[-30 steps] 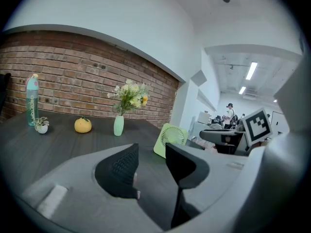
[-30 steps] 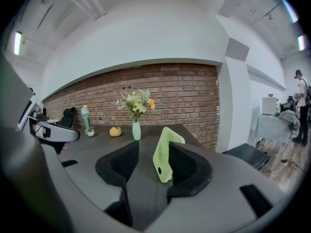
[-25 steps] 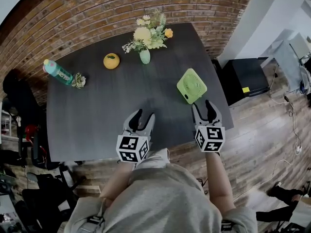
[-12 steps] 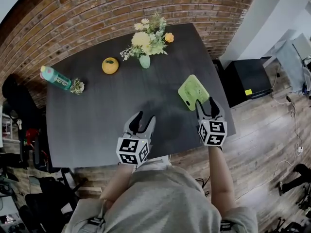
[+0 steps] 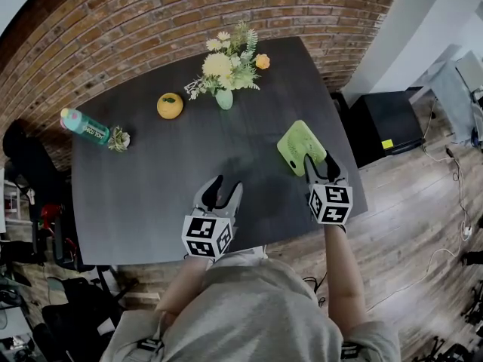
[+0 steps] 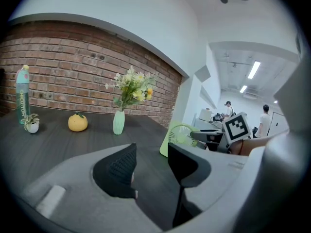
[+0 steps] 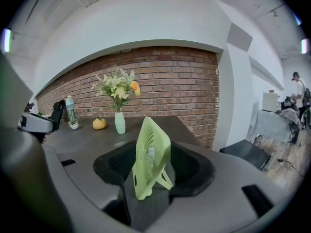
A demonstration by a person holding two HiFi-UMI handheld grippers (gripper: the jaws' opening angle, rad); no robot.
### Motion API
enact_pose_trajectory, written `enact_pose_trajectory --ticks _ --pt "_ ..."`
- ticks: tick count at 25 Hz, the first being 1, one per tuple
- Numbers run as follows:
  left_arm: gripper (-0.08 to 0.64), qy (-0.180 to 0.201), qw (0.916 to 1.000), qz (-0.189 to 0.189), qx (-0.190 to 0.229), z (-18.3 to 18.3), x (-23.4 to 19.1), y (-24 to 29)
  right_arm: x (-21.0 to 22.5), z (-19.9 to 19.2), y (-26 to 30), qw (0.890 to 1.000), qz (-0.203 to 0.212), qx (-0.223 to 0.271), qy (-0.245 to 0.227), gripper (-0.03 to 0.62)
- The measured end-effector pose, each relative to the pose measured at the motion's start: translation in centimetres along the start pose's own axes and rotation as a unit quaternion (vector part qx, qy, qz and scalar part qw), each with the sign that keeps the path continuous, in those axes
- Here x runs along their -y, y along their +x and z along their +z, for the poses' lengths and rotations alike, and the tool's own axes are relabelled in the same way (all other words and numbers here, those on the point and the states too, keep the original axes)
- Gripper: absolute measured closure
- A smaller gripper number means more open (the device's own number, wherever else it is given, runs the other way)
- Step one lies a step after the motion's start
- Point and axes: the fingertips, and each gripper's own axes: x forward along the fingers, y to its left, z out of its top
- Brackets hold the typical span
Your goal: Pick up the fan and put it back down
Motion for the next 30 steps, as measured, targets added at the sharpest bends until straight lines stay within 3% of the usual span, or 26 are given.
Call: enact_pose_trajectory --ticks 7,22,30 --pt "0.359 0.003 1.0 0.001 -0.002 0.0 0.1 0.3 0.9 0.0 0.0 1.0 -0.006 0.001 0.01 0.472" --pt "0.36 0.006 1.0 0.001 0.004 0.1 0.5 -0.9 -2.4 0.5 -2.0 0.999 0.035 0.017 -0.009 0.54" --pt "0.36 0.01 0.9998 0.005 0.014 0.3 0.5 -2.5 -3.9 1.0 -3.4 0.999 0.027 0.019 -0.039 0.545"
